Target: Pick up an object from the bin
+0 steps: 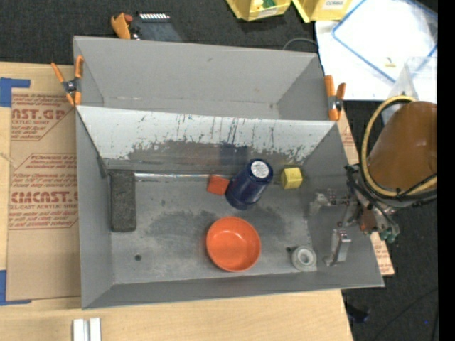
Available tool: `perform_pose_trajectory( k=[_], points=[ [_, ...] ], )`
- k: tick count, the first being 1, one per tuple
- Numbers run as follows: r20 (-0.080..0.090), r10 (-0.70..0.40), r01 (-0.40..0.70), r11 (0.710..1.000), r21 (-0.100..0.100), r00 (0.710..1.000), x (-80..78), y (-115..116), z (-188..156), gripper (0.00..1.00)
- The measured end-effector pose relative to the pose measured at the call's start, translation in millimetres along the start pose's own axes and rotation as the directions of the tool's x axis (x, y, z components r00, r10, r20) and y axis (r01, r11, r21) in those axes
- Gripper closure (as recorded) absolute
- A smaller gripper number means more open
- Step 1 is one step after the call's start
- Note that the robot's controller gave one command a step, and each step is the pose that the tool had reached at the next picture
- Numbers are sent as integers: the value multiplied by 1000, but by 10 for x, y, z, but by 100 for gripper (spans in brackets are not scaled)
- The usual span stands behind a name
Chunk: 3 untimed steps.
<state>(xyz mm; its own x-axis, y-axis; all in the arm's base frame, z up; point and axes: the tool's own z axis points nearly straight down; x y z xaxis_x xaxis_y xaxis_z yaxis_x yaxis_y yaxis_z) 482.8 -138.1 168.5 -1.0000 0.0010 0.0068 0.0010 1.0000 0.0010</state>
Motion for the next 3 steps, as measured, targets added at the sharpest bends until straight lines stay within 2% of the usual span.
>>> perform_pose_trajectory(
  k=[1,2,3],
  points=[
    [7,-2,2,1000,2,1000,-20,6,-40,0],
    [9,-463,463,886,6,886,-131,744,726,0],
    [8,-498,498,867,6,867,-158,912,589,0]
  ],
)
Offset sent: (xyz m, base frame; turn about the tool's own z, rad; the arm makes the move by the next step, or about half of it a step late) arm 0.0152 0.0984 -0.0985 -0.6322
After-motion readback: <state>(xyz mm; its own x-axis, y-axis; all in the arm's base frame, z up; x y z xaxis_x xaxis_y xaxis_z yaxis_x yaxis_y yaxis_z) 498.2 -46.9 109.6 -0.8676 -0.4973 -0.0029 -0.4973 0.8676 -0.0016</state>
